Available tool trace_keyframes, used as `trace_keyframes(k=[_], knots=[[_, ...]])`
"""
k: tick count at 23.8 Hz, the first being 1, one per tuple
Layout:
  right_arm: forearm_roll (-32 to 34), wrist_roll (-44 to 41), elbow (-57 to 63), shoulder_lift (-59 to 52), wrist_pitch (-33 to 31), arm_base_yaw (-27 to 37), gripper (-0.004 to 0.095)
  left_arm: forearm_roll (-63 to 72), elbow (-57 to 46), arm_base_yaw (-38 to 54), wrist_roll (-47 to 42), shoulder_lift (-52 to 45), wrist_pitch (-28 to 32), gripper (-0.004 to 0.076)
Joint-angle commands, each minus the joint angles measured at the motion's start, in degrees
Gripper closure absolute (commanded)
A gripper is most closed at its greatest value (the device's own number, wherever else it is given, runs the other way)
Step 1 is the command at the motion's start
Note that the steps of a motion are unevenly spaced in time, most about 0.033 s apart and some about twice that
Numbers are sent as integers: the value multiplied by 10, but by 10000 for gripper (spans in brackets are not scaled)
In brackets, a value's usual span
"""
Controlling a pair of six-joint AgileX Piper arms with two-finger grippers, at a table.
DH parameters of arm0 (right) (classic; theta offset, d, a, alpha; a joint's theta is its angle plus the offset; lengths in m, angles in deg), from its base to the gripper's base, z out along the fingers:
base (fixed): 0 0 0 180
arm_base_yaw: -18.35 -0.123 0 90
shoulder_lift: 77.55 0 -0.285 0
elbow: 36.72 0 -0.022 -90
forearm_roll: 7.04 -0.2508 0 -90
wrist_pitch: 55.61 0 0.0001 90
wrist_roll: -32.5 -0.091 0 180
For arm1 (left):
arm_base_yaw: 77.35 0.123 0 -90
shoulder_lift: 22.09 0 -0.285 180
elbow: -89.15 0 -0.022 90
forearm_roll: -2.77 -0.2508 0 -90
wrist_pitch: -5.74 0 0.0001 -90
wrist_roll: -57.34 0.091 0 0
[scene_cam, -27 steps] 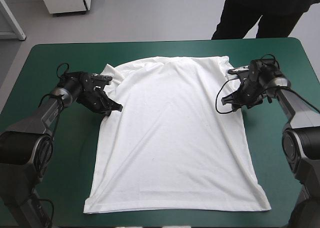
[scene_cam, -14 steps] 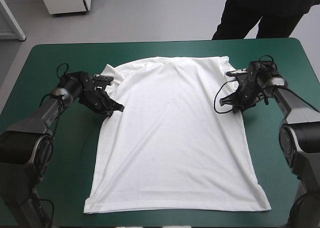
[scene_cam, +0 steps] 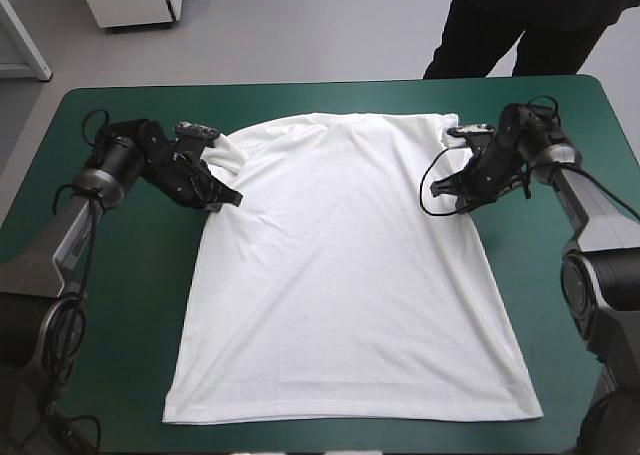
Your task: Fold the cloth
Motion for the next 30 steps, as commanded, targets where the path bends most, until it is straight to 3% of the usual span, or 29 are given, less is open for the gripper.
trace_keyframes(k=[1, 7, 17, 24, 30], knots=[[-11, 7, -47, -85, -9, 0, 921, 7, 47, -2, 1, -76, -20, 746], [13, 4, -98, -199, 1, 0, 921, -7, 151, -2, -3, -178, -54, 746], [93, -17, -158, -309, 37, 2, 921, -46, 255, -2, -10, -263, -48, 746], [136, -43, -209, -315, 86, 2, 921, -88, 262, -2, -14, -281, 19, 746], [130, -44, -256, -256, 225, 2, 925, -120, 262, 0, -19, -241, 165, 746]])
